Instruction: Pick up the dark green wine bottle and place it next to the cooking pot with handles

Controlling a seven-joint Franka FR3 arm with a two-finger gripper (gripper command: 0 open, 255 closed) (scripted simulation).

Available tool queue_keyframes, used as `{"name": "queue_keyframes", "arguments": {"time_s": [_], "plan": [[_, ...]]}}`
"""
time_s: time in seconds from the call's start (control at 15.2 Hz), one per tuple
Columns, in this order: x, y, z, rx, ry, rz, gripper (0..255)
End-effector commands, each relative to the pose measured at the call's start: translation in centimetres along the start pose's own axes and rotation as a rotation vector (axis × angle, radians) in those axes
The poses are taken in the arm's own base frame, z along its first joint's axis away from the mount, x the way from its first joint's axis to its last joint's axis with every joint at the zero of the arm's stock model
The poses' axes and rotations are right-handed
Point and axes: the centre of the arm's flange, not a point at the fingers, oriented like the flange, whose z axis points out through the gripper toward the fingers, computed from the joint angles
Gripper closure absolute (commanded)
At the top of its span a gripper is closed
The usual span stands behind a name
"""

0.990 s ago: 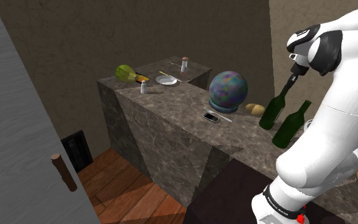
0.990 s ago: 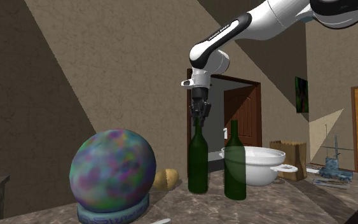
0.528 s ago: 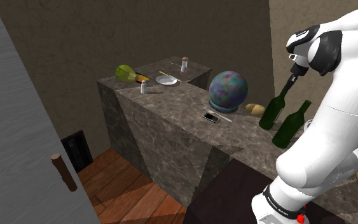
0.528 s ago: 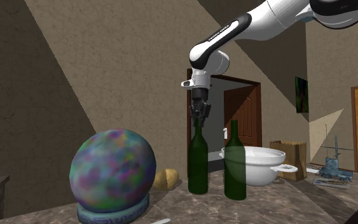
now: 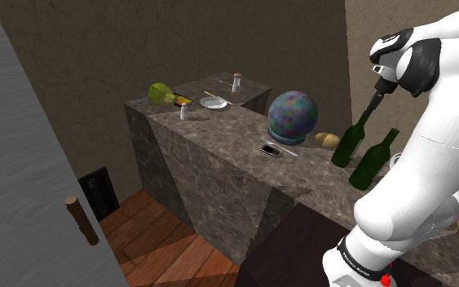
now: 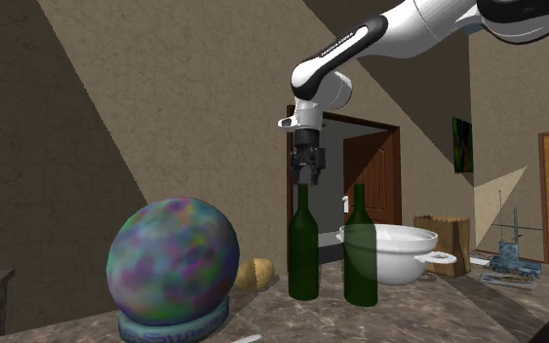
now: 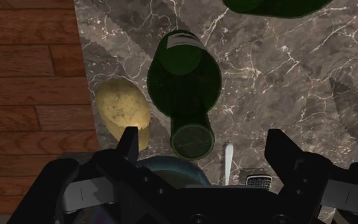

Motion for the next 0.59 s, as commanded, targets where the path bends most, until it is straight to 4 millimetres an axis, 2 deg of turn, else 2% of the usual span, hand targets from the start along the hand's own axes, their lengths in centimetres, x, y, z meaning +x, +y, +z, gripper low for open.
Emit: {"name": "queue_keyframes", "arguments": {"time_s": [0.0,0.07,0.53], "plan": [[0.0,0.0,-2.3,0.001,0.000,0.000,0],[0.0,0.0,-3.3,0.001,0.000,0.000,0],[0.0,0.0,-3.3,0.001,0.000,0.000,0]]}}
